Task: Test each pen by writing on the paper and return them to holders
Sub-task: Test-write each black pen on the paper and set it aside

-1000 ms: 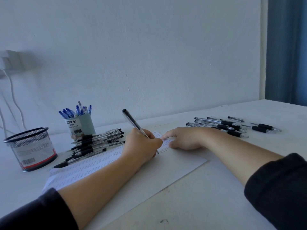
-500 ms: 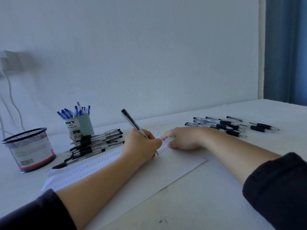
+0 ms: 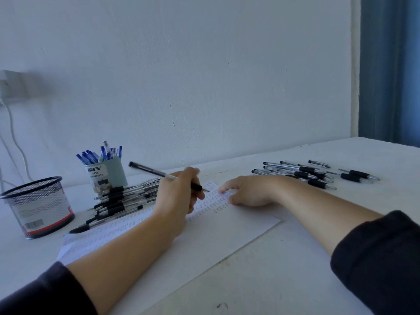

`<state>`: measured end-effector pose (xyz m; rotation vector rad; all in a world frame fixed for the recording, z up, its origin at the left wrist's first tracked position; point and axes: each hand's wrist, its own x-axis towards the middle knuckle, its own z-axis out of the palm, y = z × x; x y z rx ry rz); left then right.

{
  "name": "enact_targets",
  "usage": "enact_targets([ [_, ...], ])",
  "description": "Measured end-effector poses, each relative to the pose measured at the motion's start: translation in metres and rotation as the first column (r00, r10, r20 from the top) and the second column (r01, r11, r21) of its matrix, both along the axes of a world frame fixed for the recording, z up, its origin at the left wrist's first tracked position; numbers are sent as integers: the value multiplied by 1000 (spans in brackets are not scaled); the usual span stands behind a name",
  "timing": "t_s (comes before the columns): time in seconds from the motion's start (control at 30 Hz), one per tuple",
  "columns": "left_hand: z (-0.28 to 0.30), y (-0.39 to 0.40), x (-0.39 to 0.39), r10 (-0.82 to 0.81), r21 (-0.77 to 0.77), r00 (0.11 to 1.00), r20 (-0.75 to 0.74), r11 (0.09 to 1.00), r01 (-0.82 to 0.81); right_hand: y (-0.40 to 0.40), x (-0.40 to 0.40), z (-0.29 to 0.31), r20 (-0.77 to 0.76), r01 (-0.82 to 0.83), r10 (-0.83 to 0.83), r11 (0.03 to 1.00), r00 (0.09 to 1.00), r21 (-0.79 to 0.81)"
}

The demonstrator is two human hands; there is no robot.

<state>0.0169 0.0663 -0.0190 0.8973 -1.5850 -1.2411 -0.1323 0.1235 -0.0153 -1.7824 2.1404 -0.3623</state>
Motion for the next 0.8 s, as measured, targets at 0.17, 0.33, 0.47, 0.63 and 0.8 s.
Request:
enact_targets([
  [0.17,11,-8,11,98,30,990,-97,995,-95,0,-1,-1,-1,-11,11,1000,1000,-13],
  [0.33,16,-15,16,141,9,985,-104,990,-141,-4,-5,-3,38,45,-43,998,998,-54],
  [0.47,15,-15,16,113,46,980,-162,993,-107,-6,-6,-4,41,53,-51,997,998,-55],
  [0.63,15,-12,17,86,89,977,-197,994,-69,-4,-5,-2,20,41,-40,998,999,-39],
  [0.8,14,-12,18,78,88,976,-204,994,-62,-3,-3,-1,17,39,-38,999,999,-34],
])
